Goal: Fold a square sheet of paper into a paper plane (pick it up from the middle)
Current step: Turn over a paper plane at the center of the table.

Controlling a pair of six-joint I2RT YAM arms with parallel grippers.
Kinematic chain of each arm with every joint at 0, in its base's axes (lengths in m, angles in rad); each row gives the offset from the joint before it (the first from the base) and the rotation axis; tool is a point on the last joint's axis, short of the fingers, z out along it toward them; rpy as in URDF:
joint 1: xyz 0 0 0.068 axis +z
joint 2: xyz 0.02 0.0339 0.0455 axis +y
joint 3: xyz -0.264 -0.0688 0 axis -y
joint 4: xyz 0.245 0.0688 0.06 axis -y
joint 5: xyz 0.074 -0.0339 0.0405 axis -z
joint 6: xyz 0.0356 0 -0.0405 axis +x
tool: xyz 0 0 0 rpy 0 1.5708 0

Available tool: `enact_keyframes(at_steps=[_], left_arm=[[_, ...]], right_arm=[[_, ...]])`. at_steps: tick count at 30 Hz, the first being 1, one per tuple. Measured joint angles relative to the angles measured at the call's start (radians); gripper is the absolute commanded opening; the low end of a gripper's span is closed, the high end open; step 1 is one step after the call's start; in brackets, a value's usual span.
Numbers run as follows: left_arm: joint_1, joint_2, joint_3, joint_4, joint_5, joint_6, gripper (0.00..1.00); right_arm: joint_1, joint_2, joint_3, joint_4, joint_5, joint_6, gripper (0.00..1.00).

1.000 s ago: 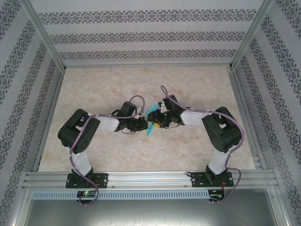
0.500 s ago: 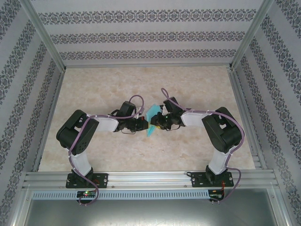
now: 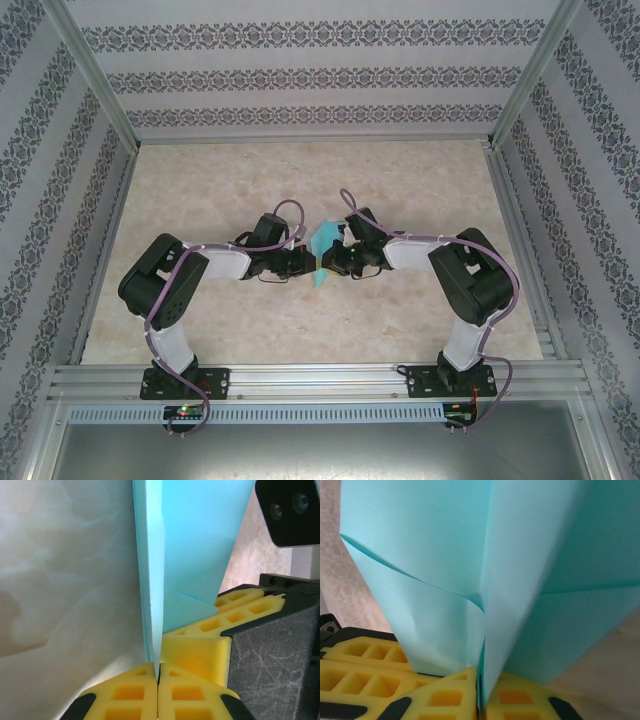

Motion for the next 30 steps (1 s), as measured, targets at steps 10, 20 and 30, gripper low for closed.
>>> enact_keyframes(at_steps=[10,20,30], left_arm=[[0.01,-0.059,0.0,-0.013,0.005,0.008,0.39],[0.025,-0.262,-0.001,-0.254,-0.076,0.119,0.48],[0.059,-0.329,-0.056,-0.387,-0.11,0.182,0.49]], right_arm=[[0.012,-0.013,0.137,-0.329,0.176,-0.186,0.01],[0.1,0.016,0.326,-0.711,0.403,-0.382,0.02],[0.168,0.115,0.38,-0.755,0.428,-0.394,0.13]])
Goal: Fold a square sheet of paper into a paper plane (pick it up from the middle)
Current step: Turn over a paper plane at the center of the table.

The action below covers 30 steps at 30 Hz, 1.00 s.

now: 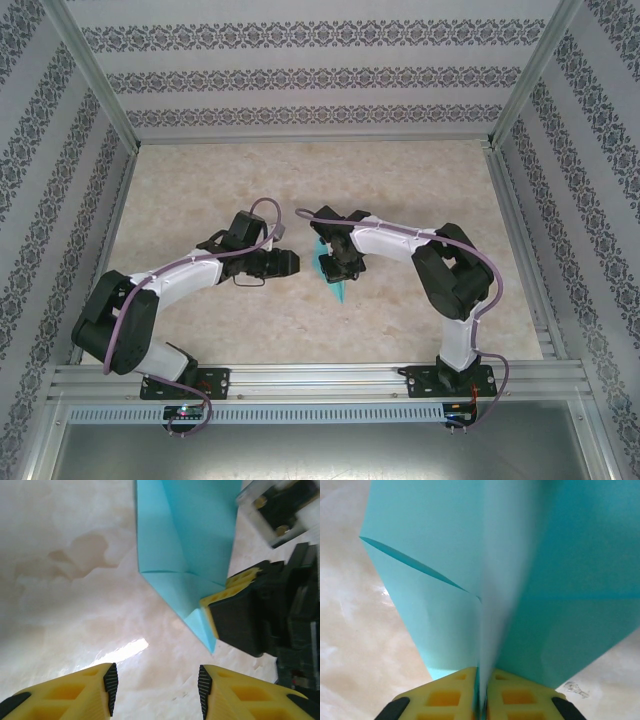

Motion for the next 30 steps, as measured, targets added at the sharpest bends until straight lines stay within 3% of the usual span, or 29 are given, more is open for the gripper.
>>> enact_keyframes(at_steps=[13,22,30], left_arm=[[0.013,0.003,-0.012,-0.009,0.006,0.011,0.5],[0.013,0.016,-0.013,-0.019,0.008,0.024,0.5],[0.033,-0.015,-0.013,-0.089,-0.027,0.035,0.5]], right_arm=[[0.008,0.016,0.0,0.018,0.04,0.055,0.15],[0.045,0.011,-0.002,0.068,0.041,0.133,0.04],[0.092,-0.002,-0.002,0.089,0.03,0.249,0.08]])
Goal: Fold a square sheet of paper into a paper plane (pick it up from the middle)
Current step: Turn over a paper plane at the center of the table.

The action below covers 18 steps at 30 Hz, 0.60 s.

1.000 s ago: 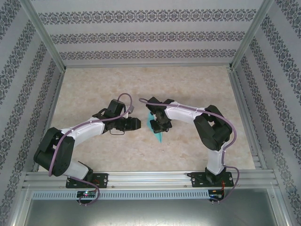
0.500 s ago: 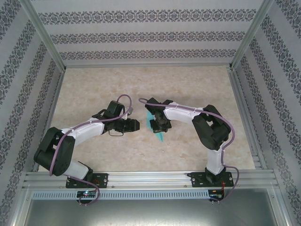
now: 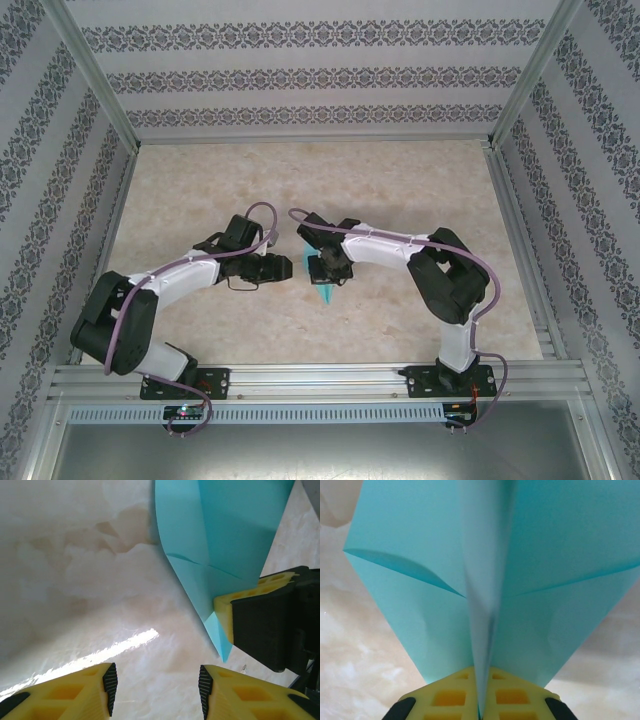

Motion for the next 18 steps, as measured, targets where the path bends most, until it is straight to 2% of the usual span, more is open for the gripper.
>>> enact_keyframes(at_steps=[7,9,16,18], left_arm=[[0.013,-0.051,-0.019,-0.048,-0.038,0.003,0.5],[0.013,-0.057,-0.027,-0.058,-0.042,0.003,0.56],[0.013,-0.082,-0.029,-0.081,-0.044,0.018,0.62],[0.013,-0.089,-0.029,-0.093,-0.044,0.024,0.65]], right_arm=[[0.032,0.0,0.001,0.0,-0.004,0.089,0.13],[0.039,0.005,0.008,-0.001,-0.003,0.101,0.15],[0.045,0.023,0.017,-0.012,0.004,0.108,0.25],[0.045,0.019,0.019,-0.023,0.014,0.109,0.31]])
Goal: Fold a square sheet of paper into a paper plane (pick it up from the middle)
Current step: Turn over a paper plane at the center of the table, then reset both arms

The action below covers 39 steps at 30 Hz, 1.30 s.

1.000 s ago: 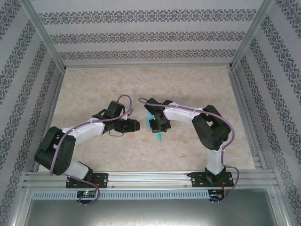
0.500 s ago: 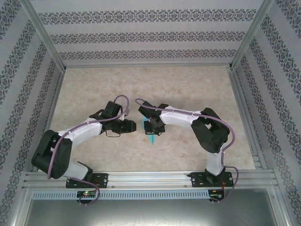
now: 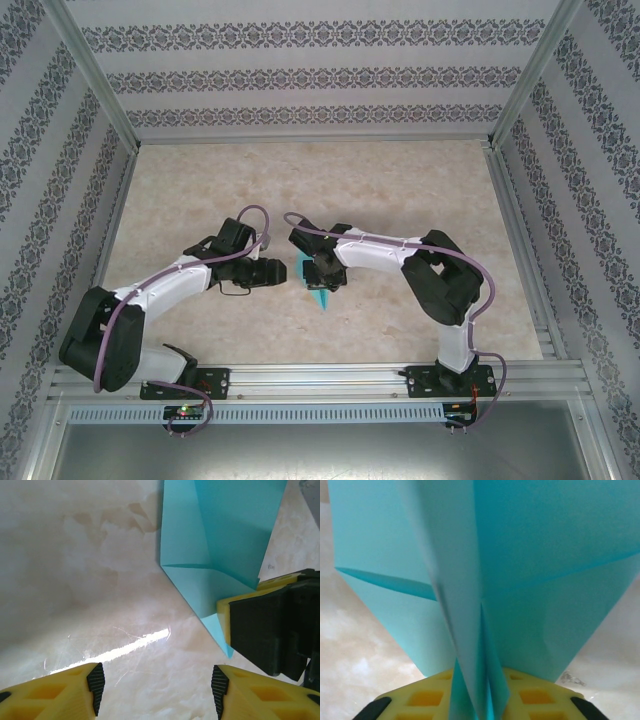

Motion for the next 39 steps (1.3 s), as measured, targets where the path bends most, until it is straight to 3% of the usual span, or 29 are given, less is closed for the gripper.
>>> enact_keyframes(at_steps=[7,13,17,22,25,29,32,39], left_arm=[[0.0,-0.024,0.039,-0.074,-0.035,0.05,0.78],[0.013,-0.033,0.102,-0.099,-0.165,0.12,0.86],[0.027,-0.038,0.101,-0.092,-0.357,0.172,1.0],[0.084,-0.04,0.053,0.016,-0.616,0.247,1.0],[0.153,-0.04,0.024,0.088,-0.706,0.29,1.0],[0.248,-0.04,-0.024,0.214,-0.732,0.336,1.0],[0.304,-0.035,-0.082,0.315,-0.717,0.368,1.0],[0.326,0.068,-0.125,0.524,-0.686,0.427,1.0]], right_arm=[[-0.001,-0.142,0.002,-0.055,0.03,-0.006,0.45],[-0.05,-0.321,-0.013,-0.058,0.032,-0.106,0.51],[-0.144,-0.379,-0.093,0.002,0.051,-0.261,0.59],[-0.286,-0.49,-0.297,0.185,0.087,-0.46,0.82],[-0.403,-0.578,-0.417,0.314,0.102,-0.552,0.86],[-0.568,-0.625,-0.518,0.482,0.114,-0.65,0.89],[-0.65,-0.652,-0.598,0.604,0.13,-0.697,0.97],[-0.766,-0.68,-0.766,0.907,0.139,-0.769,0.97]])
